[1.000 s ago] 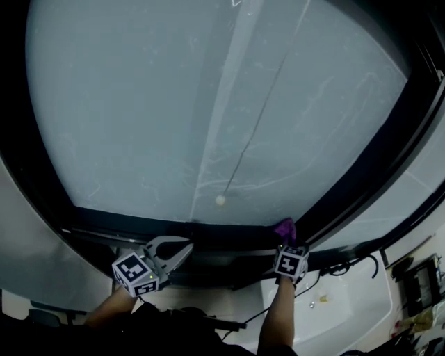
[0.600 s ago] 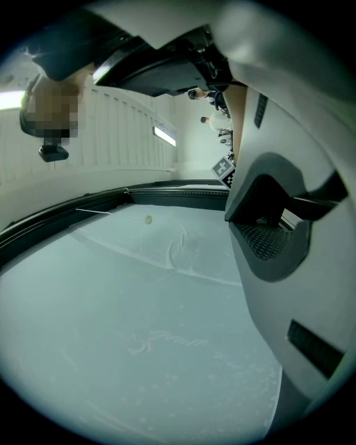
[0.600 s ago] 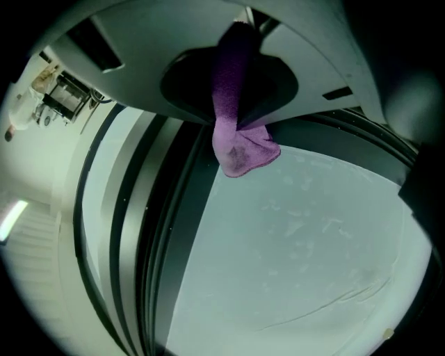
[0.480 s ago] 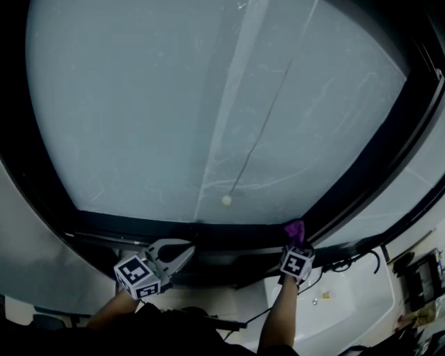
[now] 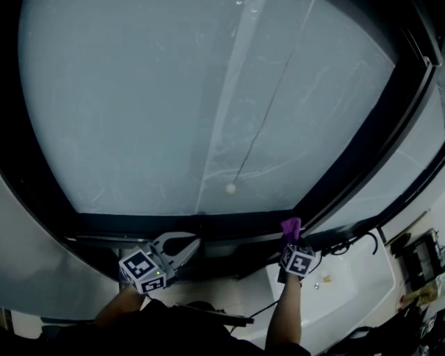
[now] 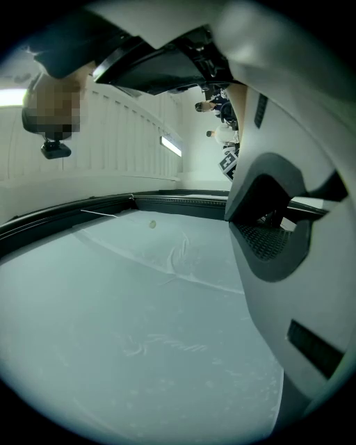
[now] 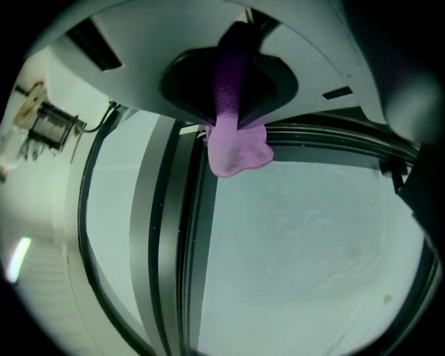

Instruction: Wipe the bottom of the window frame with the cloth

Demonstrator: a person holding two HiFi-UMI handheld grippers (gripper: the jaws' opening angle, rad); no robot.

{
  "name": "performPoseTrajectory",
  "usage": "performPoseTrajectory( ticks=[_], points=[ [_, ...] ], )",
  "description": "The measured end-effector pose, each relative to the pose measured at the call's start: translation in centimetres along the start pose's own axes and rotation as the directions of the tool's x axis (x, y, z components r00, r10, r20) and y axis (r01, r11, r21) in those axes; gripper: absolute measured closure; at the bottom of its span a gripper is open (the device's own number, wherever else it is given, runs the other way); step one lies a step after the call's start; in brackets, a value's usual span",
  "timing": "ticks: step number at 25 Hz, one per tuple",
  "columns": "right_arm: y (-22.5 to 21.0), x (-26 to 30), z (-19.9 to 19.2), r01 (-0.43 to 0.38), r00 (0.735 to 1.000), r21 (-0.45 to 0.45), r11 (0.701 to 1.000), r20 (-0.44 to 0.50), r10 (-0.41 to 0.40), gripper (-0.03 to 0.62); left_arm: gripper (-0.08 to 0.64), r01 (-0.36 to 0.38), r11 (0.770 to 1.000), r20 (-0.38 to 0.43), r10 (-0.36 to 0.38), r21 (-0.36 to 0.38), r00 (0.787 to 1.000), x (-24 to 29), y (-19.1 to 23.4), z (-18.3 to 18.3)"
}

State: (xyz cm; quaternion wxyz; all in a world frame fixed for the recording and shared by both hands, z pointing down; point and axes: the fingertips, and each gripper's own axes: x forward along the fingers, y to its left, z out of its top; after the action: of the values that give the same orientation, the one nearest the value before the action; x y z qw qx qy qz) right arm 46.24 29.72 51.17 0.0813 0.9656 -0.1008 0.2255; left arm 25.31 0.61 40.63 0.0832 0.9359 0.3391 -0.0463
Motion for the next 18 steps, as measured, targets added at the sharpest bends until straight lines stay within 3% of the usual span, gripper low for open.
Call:
performPoseTrajectory(
  ticks=[3,7,14,18],
  points=[
    [2.6,-1.8,-1.0,-0.154,0.988,0.186,0.970,0.061,0.145,0.525,0.568,0.031,1.000,0.003,-0.031,-0.003,1.000,0.1,-0.4,0.1],
    [4.7,-5.1,-1.9,-0.263,0.962,0.342,0.902,0.162,0.219,0.525,0.568,0.079,0.997,0.006,-0.079,-0.017,0.997,-0.1,-1.1,0.0],
    [5.7,-12.1,-1.8,-0.301,0.925,0.315,0.900,0.324,0.196,0.525,0.568,0.129,0.991,0.043,-0.128,-0.021,0.991,-1.1,-2.3,0.4],
    [6.1,-16.2,-2.2,-0.322,0.880,0.240,0.916,0.432,0.196,0.525,0.568,0.117,0.993,0.078,-0.116,-0.008,0.990,-1.5,-3.4,0.8]
  ],
)
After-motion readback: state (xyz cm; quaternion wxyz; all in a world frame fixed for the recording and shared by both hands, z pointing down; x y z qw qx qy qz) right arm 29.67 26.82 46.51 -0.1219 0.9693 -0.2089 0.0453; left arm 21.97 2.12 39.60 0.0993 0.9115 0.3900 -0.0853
